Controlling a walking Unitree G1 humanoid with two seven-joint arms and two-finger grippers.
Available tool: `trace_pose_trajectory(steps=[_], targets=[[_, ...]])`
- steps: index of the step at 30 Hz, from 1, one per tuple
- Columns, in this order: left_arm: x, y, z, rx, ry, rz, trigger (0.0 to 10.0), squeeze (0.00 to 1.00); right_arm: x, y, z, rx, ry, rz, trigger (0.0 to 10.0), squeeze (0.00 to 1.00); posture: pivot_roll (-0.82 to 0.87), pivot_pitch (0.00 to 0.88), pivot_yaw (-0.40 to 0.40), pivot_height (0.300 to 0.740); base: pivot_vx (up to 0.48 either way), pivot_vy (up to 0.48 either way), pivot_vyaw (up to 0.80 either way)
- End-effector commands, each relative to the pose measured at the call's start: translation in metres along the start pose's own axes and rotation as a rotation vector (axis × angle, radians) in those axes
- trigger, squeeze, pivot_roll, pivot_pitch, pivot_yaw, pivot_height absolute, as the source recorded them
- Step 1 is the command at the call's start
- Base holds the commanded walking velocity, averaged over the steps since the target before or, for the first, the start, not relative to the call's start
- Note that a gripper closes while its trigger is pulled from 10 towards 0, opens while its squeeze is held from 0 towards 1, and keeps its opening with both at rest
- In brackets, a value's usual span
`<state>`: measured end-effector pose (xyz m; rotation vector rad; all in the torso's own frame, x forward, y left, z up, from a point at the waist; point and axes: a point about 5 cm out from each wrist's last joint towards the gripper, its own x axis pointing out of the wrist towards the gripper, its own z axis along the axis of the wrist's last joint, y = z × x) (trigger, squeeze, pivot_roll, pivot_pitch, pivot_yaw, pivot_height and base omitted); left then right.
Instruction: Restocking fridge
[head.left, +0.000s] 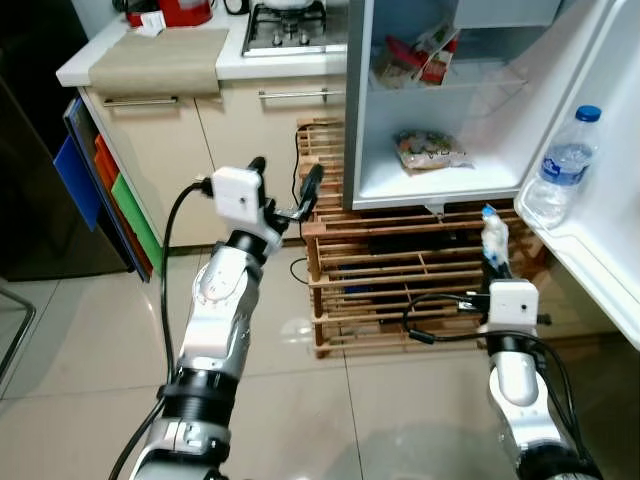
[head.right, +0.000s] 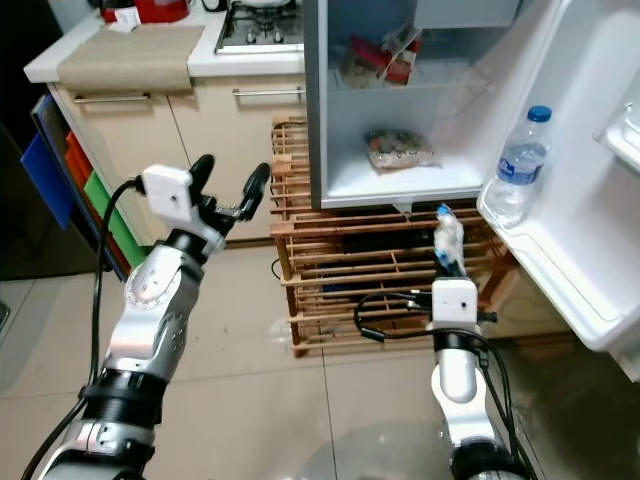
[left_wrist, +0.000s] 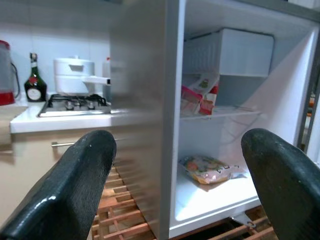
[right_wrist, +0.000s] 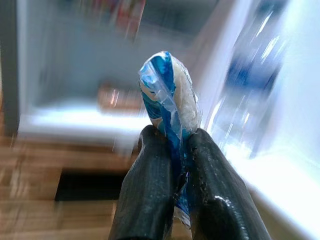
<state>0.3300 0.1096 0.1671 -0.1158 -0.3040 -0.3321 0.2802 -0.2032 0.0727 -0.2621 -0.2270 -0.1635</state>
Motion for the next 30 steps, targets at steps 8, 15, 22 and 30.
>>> trace_pose_trajectory(steps=[8, 15, 22, 30], targets=[[-0.007, 0.010, 0.001, -0.018, 0.070, 0.091, 10.0, 0.00, 0.028, 0.003, 0.090, 0.070, -0.272, 0.037, 0.0, 0.00, -0.18, 0.000, 0.062, 0.740, 0.479, 0.000, 0.00], [-0.007, 0.008, 0.000, -0.009, 0.073, 0.087, 10.0, 0.00, 0.023, 0.008, 0.093, 0.079, -0.231, 0.068, 0.0, 0.00, -0.18, 0.000, 0.057, 0.740, 0.472, 0.000, 0.00], [-0.006, -0.004, 0.006, 0.042, 0.062, 0.035, 10.0, 0.00, 0.020, 0.008, 0.095, 0.084, -0.194, 0.079, 0.0, 0.00, -0.18, 0.000, 0.053, 0.740, 0.324, 0.000, 0.00], [-0.004, -0.002, 0.014, 0.006, 0.026, 0.051, 10.0, 0.00, 0.020, 0.014, 0.096, 0.111, -0.156, 0.127, 0.0, 0.00, -0.18, 0.000, 0.053, 0.740, 0.000, 0.000, 0.00]])
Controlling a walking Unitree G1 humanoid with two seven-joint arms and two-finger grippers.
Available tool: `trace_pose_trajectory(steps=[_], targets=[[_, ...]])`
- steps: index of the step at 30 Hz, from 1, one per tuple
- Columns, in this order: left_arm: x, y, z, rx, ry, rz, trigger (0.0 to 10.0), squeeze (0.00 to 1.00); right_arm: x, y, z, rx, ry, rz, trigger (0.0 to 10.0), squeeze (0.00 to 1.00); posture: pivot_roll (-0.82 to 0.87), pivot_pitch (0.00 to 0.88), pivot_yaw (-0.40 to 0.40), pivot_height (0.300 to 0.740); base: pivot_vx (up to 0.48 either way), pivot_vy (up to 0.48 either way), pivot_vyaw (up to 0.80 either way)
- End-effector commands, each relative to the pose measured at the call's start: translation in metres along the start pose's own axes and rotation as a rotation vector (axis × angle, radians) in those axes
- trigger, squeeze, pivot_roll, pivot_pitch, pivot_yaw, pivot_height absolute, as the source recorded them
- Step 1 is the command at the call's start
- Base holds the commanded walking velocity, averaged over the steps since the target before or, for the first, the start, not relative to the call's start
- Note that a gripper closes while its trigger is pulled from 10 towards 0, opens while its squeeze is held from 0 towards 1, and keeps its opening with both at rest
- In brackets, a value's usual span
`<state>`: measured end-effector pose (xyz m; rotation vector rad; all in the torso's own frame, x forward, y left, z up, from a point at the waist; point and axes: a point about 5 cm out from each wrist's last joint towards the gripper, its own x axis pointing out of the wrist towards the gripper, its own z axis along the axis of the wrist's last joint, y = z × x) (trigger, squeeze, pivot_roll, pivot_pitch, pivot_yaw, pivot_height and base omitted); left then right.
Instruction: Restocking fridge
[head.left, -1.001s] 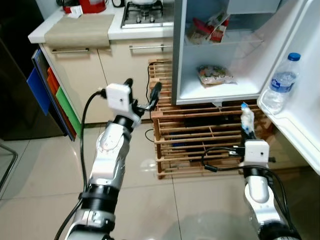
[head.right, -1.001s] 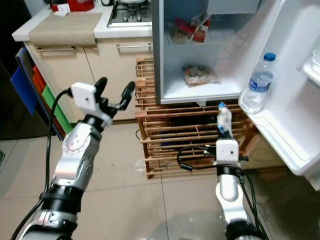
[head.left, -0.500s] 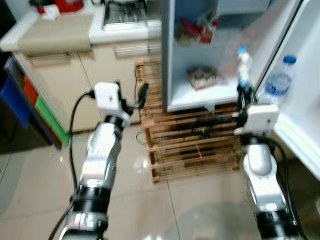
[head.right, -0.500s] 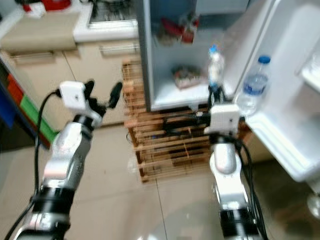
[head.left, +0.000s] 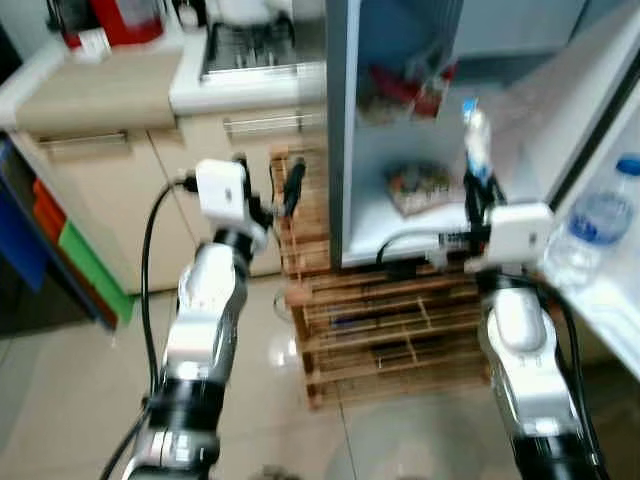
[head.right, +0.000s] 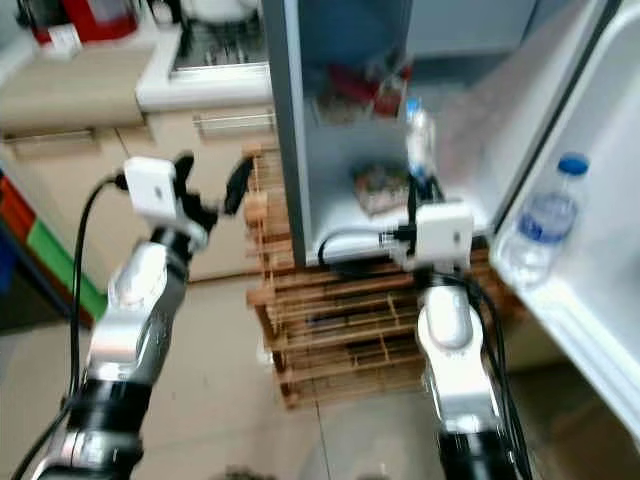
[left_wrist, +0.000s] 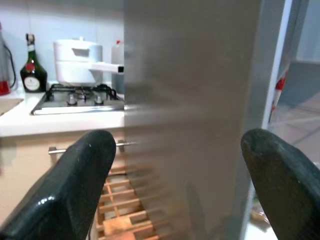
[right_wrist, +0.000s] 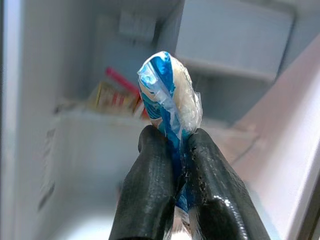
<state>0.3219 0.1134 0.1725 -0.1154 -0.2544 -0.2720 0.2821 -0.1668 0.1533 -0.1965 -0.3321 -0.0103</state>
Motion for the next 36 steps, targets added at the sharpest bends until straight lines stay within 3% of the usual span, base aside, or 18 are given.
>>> trace_pose_trajectory(steps=[1, 3, 18, 22, 25, 31, 33, 36], targets=[[0.002, -0.004, 0.007, 0.007, -0.020, -0.017, 10.0, 0.00, 0.004, 0.000, 0.010, 0.032, -0.031, 0.006, 0.0, 0.00, -0.18, 0.000, 0.052, 0.740, 0.000, 0.000, 0.00], [0.002, -0.008, 0.007, 0.006, -0.017, -0.038, 10.0, 0.00, 0.005, 0.003, 0.006, 0.077, 0.005, 0.014, 0.0, 0.00, -0.18, 0.000, 0.051, 0.740, 0.000, -0.204, 0.00], [0.002, -0.007, 0.012, 0.016, -0.020, -0.021, 10.0, 0.00, 0.005, 0.011, 0.000, 0.109, 0.068, 0.062, 0.0, 0.00, -0.17, 0.012, 0.052, 0.740, 0.247, -0.374, 0.00], [0.003, -0.001, 0.014, 0.011, -0.022, 0.013, 10.0, 0.00, 0.004, 0.016, -0.002, 0.140, 0.093, 0.088, 0.0, 0.00, -0.17, 0.025, 0.050, 0.740, 0.000, 0.000, 0.00], [0.004, 0.003, 0.013, 0.060, 0.000, 0.044, 10.0, 0.00, 0.002, 0.021, -0.003, 0.151, 0.110, 0.122, 0.0, 0.00, -0.17, 0.037, 0.043, 0.740, 0.000, 0.000, 0.00], [0.001, 0.000, 0.011, 0.055, 0.015, 0.038, 10.0, 0.00, 0.002, 0.034, -0.010, 0.203, 0.158, 0.190, 0.0, 0.00, -0.15, 0.045, 0.035, 0.740, 0.000, 0.000, 0.00], [-0.001, -0.010, 0.012, 0.028, 0.017, -0.052, 10.0, 0.00, 0.009, 0.036, -0.012, 0.291, 0.185, 0.154, 0.0, 0.00, -0.13, 0.048, 0.030, 0.740, 0.000, 0.000, 0.00], [-0.004, -0.020, 0.009, 0.026, 0.044, -0.144, 10.0, 0.00, 0.015, 0.039, -0.013, 0.331, 0.192, 0.153, 0.0, 0.00, -0.10, 0.053, 0.029, 0.740, 0.000, 0.000, 0.00]])
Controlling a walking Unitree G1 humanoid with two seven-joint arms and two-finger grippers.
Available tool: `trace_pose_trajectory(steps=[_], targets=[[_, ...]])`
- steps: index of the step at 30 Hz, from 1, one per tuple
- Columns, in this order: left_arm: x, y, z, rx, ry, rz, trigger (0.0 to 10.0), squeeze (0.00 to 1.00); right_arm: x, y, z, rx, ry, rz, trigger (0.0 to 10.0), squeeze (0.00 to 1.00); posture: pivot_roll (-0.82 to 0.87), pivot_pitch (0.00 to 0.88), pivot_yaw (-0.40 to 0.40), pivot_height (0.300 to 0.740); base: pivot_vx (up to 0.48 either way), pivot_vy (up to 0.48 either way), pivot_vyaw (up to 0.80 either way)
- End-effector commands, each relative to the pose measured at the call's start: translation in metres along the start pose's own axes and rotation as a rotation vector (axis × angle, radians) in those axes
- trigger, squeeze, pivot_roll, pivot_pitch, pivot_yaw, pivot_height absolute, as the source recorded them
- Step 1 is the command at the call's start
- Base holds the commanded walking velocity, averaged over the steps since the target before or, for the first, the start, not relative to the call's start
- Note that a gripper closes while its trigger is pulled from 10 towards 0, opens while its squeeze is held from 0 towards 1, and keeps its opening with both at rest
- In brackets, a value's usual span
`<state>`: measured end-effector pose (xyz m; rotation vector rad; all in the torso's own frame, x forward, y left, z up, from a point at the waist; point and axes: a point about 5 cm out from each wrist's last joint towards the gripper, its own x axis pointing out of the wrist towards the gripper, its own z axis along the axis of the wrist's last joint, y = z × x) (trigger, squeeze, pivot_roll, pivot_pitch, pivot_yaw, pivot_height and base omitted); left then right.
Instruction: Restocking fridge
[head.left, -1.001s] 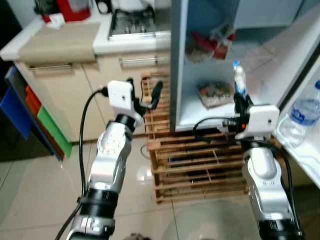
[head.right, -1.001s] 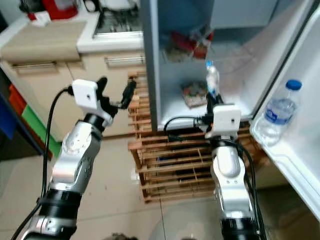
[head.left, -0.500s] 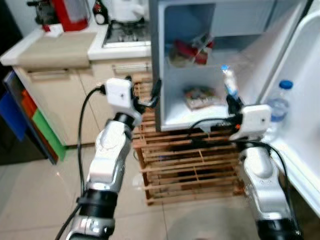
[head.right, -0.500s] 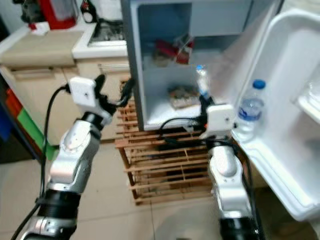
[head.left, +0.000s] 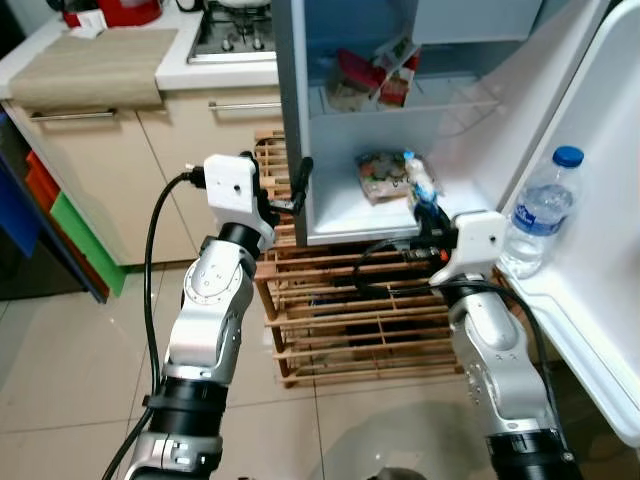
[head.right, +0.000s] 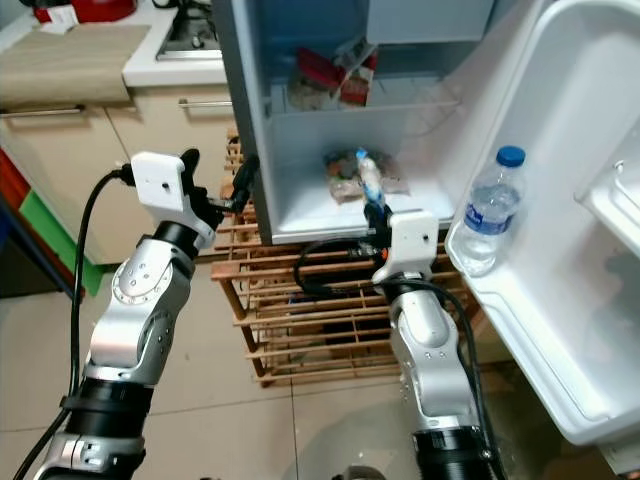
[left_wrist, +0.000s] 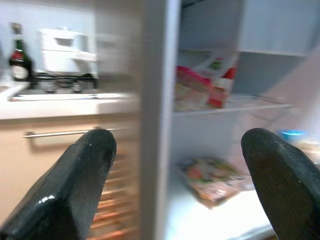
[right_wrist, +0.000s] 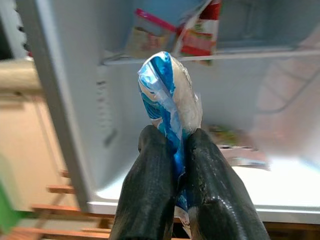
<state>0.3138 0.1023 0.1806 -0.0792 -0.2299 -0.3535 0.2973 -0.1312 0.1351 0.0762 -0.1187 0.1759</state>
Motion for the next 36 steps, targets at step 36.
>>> trace_pose_trajectory(steps=[36], targets=[[-0.086, -0.031, 0.013, -0.032, 0.222, -0.154, 10.0, 0.00, 0.089, 0.063, 0.046, 0.104, -0.221, -0.083, 0.0, 0.00, 0.15, 0.346, 0.035, 0.740, 0.000, 0.000, 0.00]])
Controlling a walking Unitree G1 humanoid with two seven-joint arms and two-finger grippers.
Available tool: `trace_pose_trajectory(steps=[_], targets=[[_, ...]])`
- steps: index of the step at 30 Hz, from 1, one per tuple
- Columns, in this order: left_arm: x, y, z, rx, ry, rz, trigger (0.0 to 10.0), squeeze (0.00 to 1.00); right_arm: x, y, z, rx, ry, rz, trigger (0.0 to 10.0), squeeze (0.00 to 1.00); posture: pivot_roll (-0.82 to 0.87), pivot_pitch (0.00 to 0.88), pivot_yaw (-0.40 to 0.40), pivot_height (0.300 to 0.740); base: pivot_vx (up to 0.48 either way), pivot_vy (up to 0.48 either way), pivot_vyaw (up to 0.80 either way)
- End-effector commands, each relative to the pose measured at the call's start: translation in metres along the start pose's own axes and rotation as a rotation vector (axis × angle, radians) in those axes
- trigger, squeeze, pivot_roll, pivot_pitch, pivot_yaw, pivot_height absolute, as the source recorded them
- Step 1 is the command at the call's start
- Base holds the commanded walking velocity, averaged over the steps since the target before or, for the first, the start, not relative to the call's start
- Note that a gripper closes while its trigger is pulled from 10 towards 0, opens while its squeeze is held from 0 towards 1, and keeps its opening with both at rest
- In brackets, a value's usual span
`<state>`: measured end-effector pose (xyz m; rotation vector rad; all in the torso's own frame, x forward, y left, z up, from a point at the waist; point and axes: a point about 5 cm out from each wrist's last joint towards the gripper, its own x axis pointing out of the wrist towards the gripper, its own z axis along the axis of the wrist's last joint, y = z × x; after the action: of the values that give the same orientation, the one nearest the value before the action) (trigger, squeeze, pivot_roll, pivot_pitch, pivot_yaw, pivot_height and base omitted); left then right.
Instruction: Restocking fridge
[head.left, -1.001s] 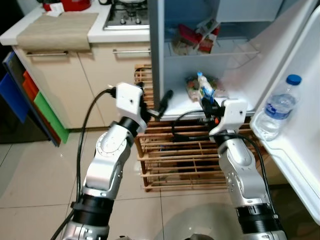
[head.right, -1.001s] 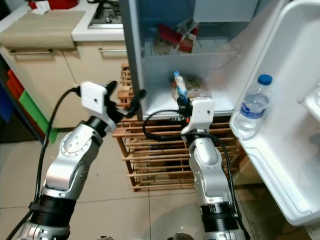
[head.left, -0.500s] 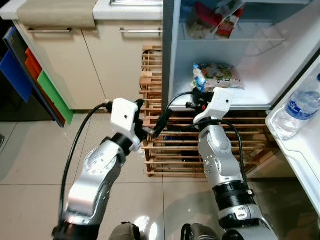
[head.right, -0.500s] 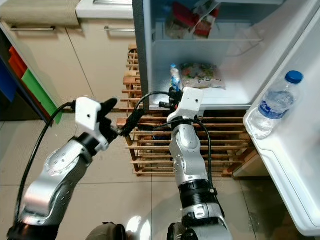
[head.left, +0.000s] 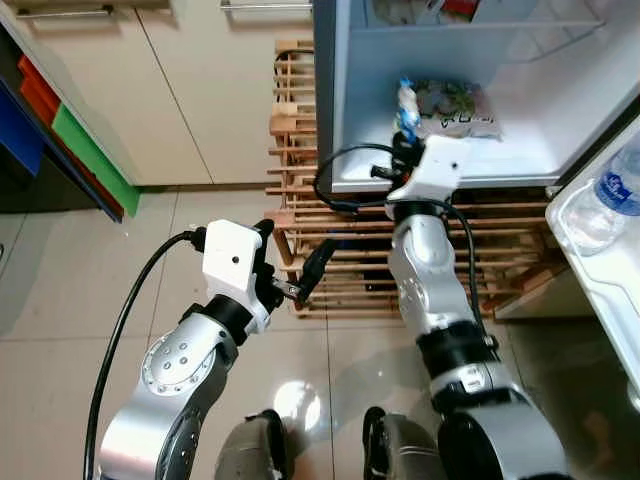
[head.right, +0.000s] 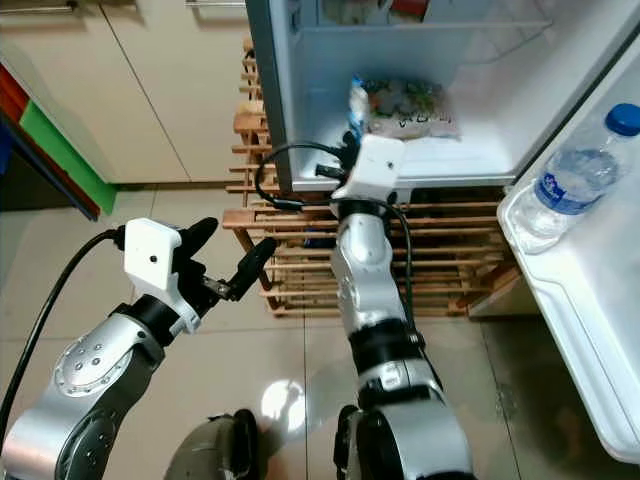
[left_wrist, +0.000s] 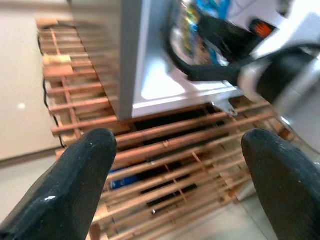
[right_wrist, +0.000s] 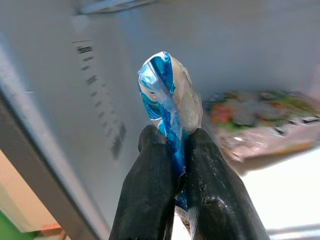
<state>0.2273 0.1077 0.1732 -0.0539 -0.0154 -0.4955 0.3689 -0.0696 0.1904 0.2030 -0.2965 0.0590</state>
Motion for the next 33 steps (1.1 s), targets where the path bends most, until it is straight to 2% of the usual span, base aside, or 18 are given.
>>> trace_pose_trajectory(steps=[1, 13, 19, 27, 28, 29, 30, 33], targets=[[-0.004, -0.008, 0.001, 0.002, 0.007, -0.029, 10.0, 0.00, 0.003, 0.013, 0.004, -0.001, -0.030, 0.035, 0.0, 0.00, 0.15, 0.351, 0.034, 0.740, 0.000, 0.000, 0.00], [-0.014, -0.018, 0.004, -0.016, 0.033, -0.023, 10.0, 0.00, 0.023, 0.007, 0.007, -0.130, -0.022, 0.003, 0.0, 0.00, 0.18, 0.398, 0.034, 0.740, 0.000, 0.000, 0.00], [-0.017, -0.021, 0.005, -0.024, 0.041, -0.018, 10.0, 0.00, 0.031, 0.012, 0.006, -0.097, 0.043, -0.003, 0.0, 0.00, 0.19, 0.411, 0.032, 0.740, 0.000, 0.000, 0.00], [-0.019, -0.027, 0.004, -0.045, 0.052, -0.018, 10.0, 0.00, 0.038, 0.019, 0.009, -0.148, 0.092, 0.007, 0.0, 0.00, 0.18, 0.420, 0.025, 0.740, 0.000, 0.000, 0.00], [-0.019, -0.028, 0.004, -0.047, 0.053, -0.017, 10.0, 0.00, 0.038, 0.019, 0.008, -0.158, 0.105, 0.004, 9.6, 0.00, 0.18, 0.424, 0.021, 0.740, 0.000, 0.000, 0.00], [-0.019, -0.028, 0.004, -0.047, 0.053, -0.017, 10.0, 0.00, 0.038, 0.019, 0.008, -0.158, 0.105, 0.004, 9.6, 0.00, 0.18, 0.424, 0.021, 0.740, 0.000, 0.000, 0.00], [-0.019, -0.030, 0.004, -0.053, 0.053, -0.016, 10.0, 0.00, 0.039, 0.017, 0.007, -0.180, 0.126, -0.005, 10.0, 1.00, 0.18, 0.426, 0.018, 0.740, 0.000, 0.000, 0.00], [-0.020, -0.032, 0.003, -0.059, 0.056, -0.013, 10.0, 0.00, 0.040, 0.016, 0.006, -0.184, 0.150, -0.010, 10.0, 1.00, 0.19, 0.428, 0.016, 0.740, 0.000, 0.000, 0.00]])
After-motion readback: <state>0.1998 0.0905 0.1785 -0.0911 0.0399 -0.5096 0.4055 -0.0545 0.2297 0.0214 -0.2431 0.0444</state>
